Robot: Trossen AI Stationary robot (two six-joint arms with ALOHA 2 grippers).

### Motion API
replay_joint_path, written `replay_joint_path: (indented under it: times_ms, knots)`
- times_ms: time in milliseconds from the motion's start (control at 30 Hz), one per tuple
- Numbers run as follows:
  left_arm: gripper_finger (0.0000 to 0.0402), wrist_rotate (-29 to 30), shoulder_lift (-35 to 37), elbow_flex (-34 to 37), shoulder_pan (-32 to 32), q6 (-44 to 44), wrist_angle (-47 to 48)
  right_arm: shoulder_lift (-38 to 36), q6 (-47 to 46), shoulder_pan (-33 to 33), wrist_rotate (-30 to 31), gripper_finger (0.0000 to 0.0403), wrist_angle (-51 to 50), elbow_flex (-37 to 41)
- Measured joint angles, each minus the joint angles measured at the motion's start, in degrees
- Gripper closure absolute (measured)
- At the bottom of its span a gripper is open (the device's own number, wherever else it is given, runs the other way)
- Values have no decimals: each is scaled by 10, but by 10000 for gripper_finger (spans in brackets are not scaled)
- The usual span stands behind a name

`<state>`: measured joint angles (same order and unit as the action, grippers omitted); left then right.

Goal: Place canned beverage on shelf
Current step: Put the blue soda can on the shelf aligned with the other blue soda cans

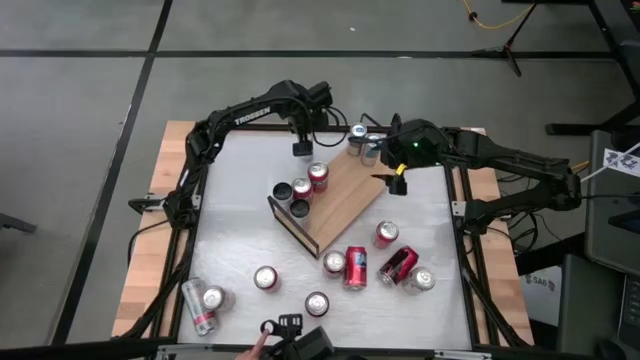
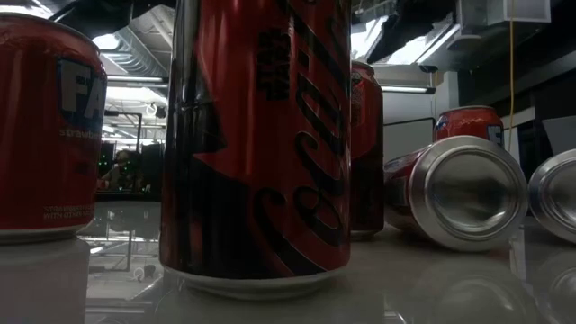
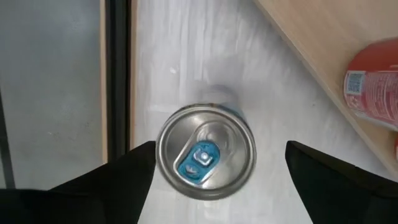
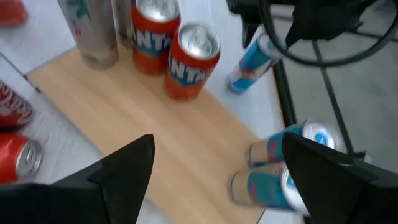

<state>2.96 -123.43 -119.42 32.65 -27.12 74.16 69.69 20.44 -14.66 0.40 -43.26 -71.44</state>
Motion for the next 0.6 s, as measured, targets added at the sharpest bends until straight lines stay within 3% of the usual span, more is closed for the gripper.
replay_joint_path:
  times_ms: [333,600]
  knots:
    - [55,7,80,0,6,2,4,22,50,0,0,61,119,0]
    - [55,4,161,0,5,69,33,84,86,-22,-11,61,228,-16]
